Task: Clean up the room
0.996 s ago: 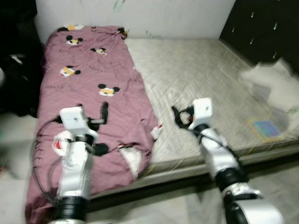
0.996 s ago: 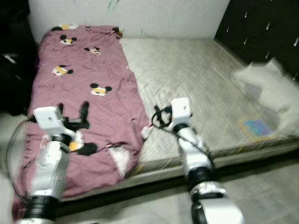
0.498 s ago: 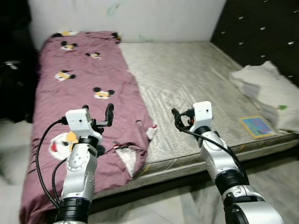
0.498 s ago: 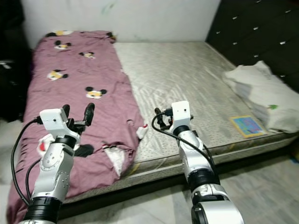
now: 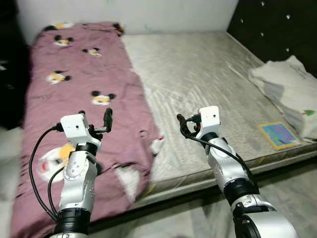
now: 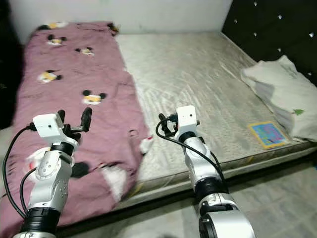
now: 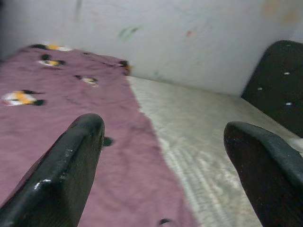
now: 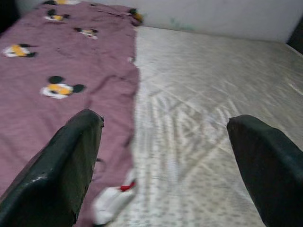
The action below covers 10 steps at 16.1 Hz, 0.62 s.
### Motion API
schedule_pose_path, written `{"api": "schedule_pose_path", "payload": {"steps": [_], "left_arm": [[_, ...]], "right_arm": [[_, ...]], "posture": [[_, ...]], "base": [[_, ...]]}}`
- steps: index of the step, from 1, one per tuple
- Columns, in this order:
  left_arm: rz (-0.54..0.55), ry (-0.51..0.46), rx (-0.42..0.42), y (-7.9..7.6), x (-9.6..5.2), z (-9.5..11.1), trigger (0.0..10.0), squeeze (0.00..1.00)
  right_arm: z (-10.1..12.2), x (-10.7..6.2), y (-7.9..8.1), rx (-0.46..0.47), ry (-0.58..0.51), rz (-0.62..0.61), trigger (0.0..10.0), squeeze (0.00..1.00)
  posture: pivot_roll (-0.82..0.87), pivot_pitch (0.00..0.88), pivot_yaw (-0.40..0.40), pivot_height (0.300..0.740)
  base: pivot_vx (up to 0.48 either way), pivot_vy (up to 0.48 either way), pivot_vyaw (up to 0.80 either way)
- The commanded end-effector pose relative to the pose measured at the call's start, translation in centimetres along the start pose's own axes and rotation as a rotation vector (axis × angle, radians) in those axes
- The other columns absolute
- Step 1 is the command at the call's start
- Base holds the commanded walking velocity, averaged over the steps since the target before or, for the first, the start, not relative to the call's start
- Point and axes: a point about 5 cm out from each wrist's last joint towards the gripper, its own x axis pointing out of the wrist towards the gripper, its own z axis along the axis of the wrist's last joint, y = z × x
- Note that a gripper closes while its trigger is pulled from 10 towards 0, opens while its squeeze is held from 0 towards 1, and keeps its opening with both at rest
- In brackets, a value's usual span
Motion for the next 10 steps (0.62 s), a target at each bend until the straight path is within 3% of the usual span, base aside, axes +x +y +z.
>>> {"api": "schedule_pose_path", "payload": {"steps": [1,4,6,10], "left_arm": [[-0.029,0.023,-0.01,-1.05,0.08,-0.54,10.0,0.0],[-0.033,0.026,-0.023,-1.11,0.12,-0.65,10.0,0.0],[-0.039,0.022,-0.025,-1.18,0.11,-0.64,10.0,0.0],[-0.036,0.032,-0.034,-1.22,-0.02,-0.9,10.0,0.0]], "right_arm": [[-0.2,-0.27,-1.34,0.006,0.014,-0.037,10.0,0.0],[-0.3,-0.27,-1.38,0.003,0.021,-0.037,10.0,0.0],[-0.16,-0.31,-1.21,-0.024,0.005,-0.023,10.0,0.0],[-0.39,-0.36,-1.13,-0.022,0.014,-0.018,10.0,0.0]], "posture": [[-0.05,0.034,-0.087,0.74],[-0.05,0.028,-0.088,0.74],[-0.04,0.023,-0.089,0.74],[-0.04,0.01,-0.088,0.74]], "base": [[0.0,0.0,0.0],[0.0,0.0,0.0],[0.0,0.459,0.0],[0.0,0.48,0.71]]}}
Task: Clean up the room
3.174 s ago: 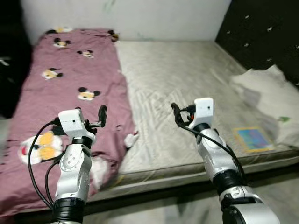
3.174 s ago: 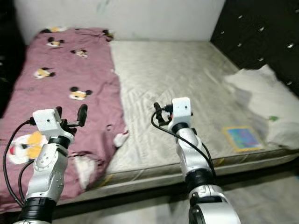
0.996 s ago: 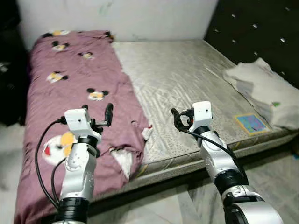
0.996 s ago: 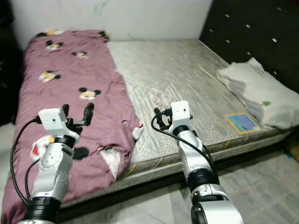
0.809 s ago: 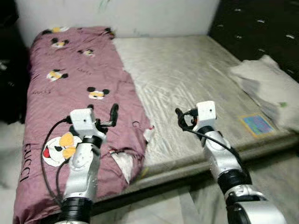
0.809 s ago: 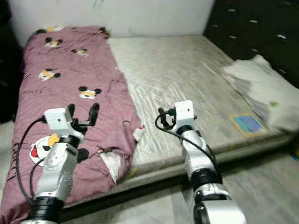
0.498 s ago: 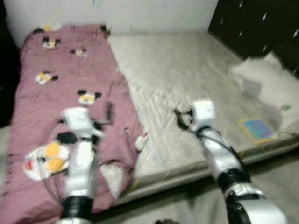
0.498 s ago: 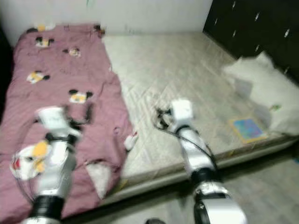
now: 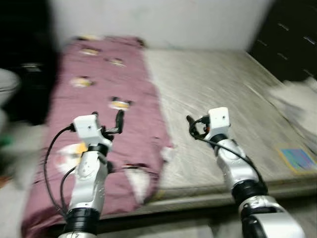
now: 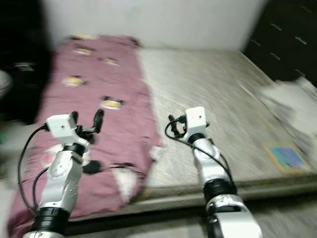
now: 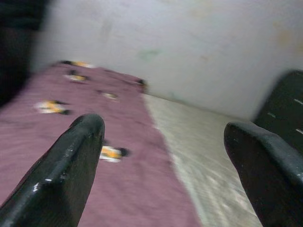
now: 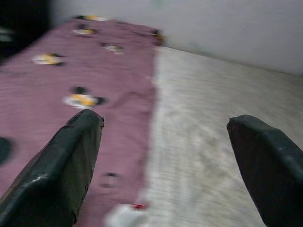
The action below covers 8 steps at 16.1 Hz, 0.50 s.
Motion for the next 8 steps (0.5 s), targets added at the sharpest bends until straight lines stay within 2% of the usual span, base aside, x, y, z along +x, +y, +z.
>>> {"api": "schedule_pose_path", "payload": {"steps": [1,7,8], "left_arm": [[0.001,0.009,-0.006,0.02,-0.09,-0.2,10.0,0.0],[-0.006,0.005,-0.003,0.07,0.02,-0.15,10.0,0.0],[-0.002,0.0,0.005,0.04,0.05,-0.04,10.0,0.0]], "right_arm": [[0.19,0.14,-0.03,0.003,-0.001,0.002,10.0,0.0],[0.32,0.3,-0.18,0.011,0.0,-0.005,10.0,0.0],[0.37,0.32,-0.24,0.012,0.0,-0.007,10.0,0.0]], "posture": [[-0.04,0.01,-0.088,0.74],[-0.04,0.0,-0.083,0.74],[-0.04,0.0,-0.084,0.74]], "base": [[0.0,0.48,0.0],[0.0,0.48,0.0],[0.0,0.0,0.0]]}}
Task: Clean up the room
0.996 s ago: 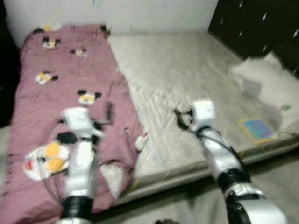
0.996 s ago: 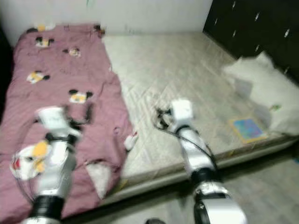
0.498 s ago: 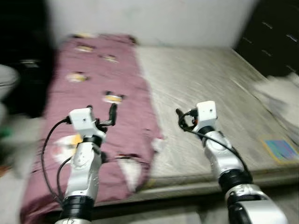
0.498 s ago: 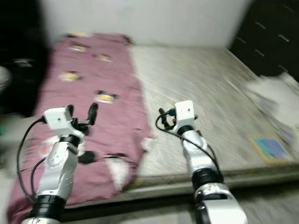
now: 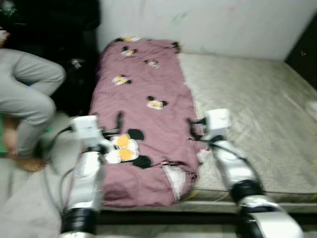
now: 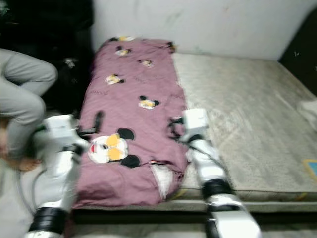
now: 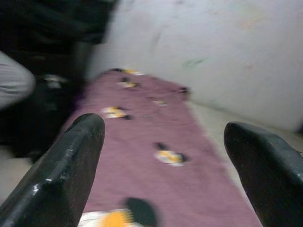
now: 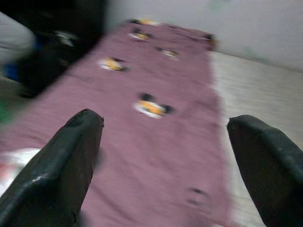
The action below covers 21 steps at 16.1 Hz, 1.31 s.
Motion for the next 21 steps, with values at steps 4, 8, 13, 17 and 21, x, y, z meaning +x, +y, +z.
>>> {"api": "schedule_pose_path", "payload": {"steps": [4,8,13,17,21], "left_arm": [[-0.046,-0.016,-0.012,-1.4,0.6,0.3,10.0,0.0],[-0.003,-0.002,0.03,-0.4,0.0,0.1,10.0,0.0],[0.066,-0.045,0.152,1.5,-3.7,1.4,10.0,0.0],[0.068,0.032,0.224,2.7,-9.0,0.4,10.0,0.0],[-0.017,0.098,0.25,1.4,-10.3,0.2,10.0,0.0]], "right_arm": [[0.5,0.0,-1.8,-0.018,-0.003,-0.044,10.0,0.0],[0.7,-0.2,-2.4,-0.028,-0.002,-0.055,10.0,0.0],[1.2,-3.0,-4.0,0.003,-0.096,-0.086,10.0,0.0],[0.2,-6.9,-5.3,-0.006,-0.087,-0.099,10.0,0.0],[0.0,-8.4,-5.1,0.009,-0.048,-0.13,10.0,0.0]], "posture": [[-0.04,0.006,-0.085,0.74],[-0.04,0.022,-0.084,0.74],[-0.05,0.055,-0.102,0.74],[-0.04,0.086,-0.124,0.74],[-0.06,0.118,-0.12,0.74]], "base": [[0.0,0.0,0.0],[0.0,0.0,0.0],[0.0,0.0,0.0],[0.0,0.0,0.0],[0.0,0.0,0.0]]}}
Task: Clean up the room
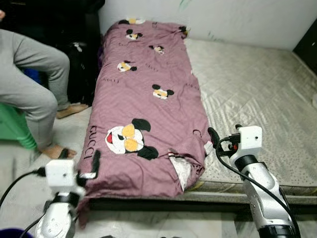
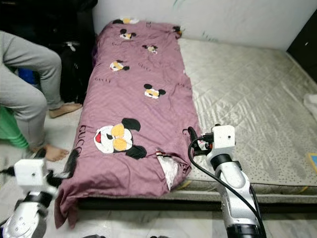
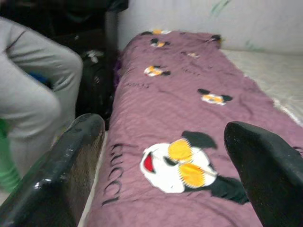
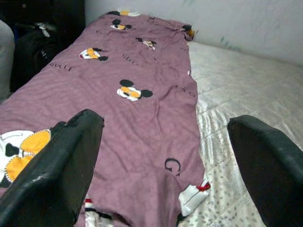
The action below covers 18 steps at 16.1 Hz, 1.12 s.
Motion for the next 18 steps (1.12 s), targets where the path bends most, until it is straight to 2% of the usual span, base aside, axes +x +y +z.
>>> {"api": "schedule_pose_path", "payload": {"steps": [1,3,6,11,16,18], "left_arm": [[-0.013,0.013,0.003,-0.8,0.2,0.1,10.0,0.0],[-0.008,0.017,-0.039,-1.8,0.5,0.3,10.0,0.0],[0.008,0.024,-0.072,-2.5,0.7,0.3,10.0,0.0],[-0.069,0.015,-0.065,-3.7,2.2,0.8,10.0,0.0],[-0.18,0.026,-0.079,-5.7,3.5,0.9,10.0,0.0],[-0.192,0.024,-0.076,-5.7,3.8,0.9,10.0,0.0]], "right_arm": [[0.1,-0.4,0.3,0.014,0.011,0.004,10.0,0.0],[0.3,-0.6,1.2,0.021,0.018,0.042,10.0,0.0],[0.5,-0.4,1.2,0.018,0.018,0.038,10.0,0.0],[0.8,-0.6,1.3,0.048,0.0,-0.035,10.0,0.0],[0.7,-2.1,0.0,0.05,-0.011,-0.136,10.0,0.0],[0.6,-2.3,-0.2,0.053,-0.013,-0.159,10.0,0.0]], "posture": [[-0.06,0.124,-0.119,0.74],[-0.07,0.133,-0.118,0.74],[-0.08,0.146,-0.121,0.74],[-0.1,0.144,-0.052,0.74],[-0.15,0.15,0.028,0.74],[-0.15,0.151,0.04,0.74]], "base": [[0.0,0.0,0.0],[0.0,0.0,0.0],[0.0,0.0,0.0],[0.0,0.0,0.0],[0.0,0.0,0.0],[0.0,0.0,0.0]]}}
